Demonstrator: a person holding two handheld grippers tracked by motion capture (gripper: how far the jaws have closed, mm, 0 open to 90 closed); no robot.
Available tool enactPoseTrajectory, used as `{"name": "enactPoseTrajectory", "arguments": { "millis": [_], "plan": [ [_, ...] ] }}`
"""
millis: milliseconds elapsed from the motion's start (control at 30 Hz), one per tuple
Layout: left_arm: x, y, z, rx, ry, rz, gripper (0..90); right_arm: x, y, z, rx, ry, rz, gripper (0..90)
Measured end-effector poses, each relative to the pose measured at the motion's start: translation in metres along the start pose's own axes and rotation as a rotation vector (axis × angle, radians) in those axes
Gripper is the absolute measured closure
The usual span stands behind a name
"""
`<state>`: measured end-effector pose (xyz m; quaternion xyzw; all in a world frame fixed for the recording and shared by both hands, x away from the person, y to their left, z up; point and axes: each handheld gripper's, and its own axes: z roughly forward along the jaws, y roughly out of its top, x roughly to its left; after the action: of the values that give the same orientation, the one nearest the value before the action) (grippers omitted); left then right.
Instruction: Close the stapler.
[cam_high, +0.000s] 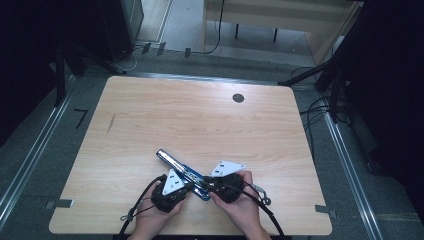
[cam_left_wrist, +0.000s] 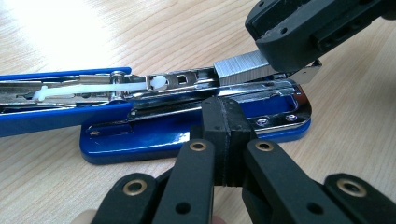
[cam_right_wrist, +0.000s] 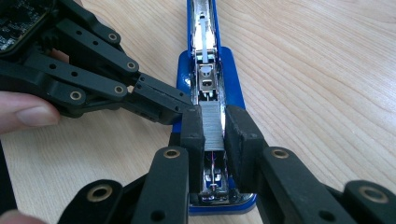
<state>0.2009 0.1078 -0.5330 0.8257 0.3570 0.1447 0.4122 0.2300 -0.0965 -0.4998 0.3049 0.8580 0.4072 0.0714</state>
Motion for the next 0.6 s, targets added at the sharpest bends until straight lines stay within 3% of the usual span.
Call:
{"name": "enactPoseTrajectory", "arguments": {
  "millis": [600],
  "plan": [
    [0.0001, 0.0, -0.0001, 0.002, 0.0, 0.002, 90.0, 0.0022, -0.0004, 0.0022, 0.01, -0.015, -0.013, 79.1]
  ]
}}
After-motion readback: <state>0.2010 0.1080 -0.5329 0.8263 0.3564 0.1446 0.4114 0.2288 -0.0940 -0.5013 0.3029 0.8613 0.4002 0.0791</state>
